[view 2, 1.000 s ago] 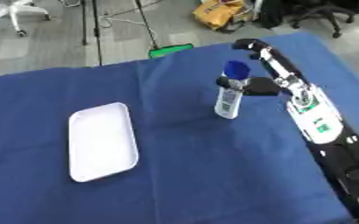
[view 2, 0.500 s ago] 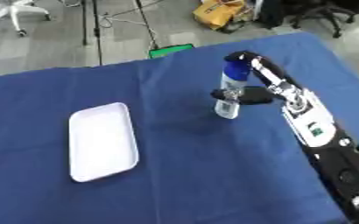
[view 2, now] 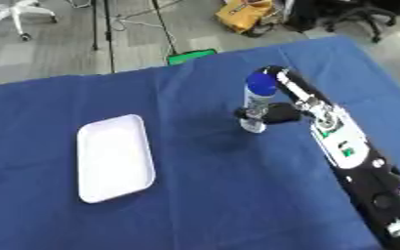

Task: Pick up objects on the table and place them in the box.

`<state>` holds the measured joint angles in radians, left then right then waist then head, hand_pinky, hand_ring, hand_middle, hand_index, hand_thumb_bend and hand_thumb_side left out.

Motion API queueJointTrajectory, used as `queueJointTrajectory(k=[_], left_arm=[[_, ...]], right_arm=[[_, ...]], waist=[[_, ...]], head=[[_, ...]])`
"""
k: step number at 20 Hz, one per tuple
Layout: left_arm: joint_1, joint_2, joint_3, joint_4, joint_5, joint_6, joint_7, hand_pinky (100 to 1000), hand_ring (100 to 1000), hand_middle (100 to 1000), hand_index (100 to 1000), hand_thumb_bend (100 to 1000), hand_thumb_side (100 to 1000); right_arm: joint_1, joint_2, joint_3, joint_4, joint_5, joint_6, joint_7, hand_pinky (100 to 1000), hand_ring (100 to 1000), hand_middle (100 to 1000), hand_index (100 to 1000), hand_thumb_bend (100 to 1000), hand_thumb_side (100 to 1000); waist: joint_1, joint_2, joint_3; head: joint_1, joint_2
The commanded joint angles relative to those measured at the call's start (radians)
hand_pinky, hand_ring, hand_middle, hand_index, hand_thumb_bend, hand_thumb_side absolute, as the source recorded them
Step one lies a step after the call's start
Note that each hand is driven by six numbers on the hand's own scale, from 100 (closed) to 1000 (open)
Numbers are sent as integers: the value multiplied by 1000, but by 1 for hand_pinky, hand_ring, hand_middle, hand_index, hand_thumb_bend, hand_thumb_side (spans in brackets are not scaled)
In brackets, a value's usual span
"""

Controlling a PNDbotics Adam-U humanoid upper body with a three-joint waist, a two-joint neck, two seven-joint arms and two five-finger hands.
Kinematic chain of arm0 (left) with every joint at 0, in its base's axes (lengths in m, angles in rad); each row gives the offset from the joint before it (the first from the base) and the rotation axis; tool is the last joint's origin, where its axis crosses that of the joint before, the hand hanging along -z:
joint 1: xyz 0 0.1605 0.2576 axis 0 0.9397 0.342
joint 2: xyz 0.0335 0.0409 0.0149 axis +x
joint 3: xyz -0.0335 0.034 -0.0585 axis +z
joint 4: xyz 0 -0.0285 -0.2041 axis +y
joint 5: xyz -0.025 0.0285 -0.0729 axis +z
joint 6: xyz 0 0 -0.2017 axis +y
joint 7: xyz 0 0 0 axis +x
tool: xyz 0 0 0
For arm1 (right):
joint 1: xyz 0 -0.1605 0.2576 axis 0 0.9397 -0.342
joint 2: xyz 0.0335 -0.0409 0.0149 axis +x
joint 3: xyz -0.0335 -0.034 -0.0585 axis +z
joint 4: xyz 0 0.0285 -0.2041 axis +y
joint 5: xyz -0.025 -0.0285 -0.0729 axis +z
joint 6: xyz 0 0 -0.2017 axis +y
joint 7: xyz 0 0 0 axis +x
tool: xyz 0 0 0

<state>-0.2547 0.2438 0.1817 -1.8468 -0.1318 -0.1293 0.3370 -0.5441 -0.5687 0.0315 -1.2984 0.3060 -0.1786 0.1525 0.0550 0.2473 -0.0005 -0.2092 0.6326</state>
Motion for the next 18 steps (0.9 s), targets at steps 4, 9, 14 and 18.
queueJointTrajectory(k=[4,9,14,18], left_arm=[[-8,8,3,-13,6,0,-3,751,755,720,779,491,887],[-8,8,4,-12,6,0,-2,751,754,719,779,488,889],[-9,8,4,-12,6,0,0,751,750,718,779,486,891],[-9,8,3,-12,6,0,0,750,748,718,780,483,893]], right_arm=[[-10,-14,-15,-6,2,41,-71,317,472,602,604,479,100],[-7,-10,-17,-6,-54,55,-134,270,461,588,587,308,100],[-5,-11,-16,-3,-117,46,-170,248,455,575,560,100,100],[-7,-10,-12,-7,-137,36,-181,242,451,579,559,100,100]], waist=[[-11,-8,-1],[-12,-9,0],[-14,-11,2],[-16,-13,3]], head=[[-2,-2],[-2,-2],[-3,-2],[-3,-3]])
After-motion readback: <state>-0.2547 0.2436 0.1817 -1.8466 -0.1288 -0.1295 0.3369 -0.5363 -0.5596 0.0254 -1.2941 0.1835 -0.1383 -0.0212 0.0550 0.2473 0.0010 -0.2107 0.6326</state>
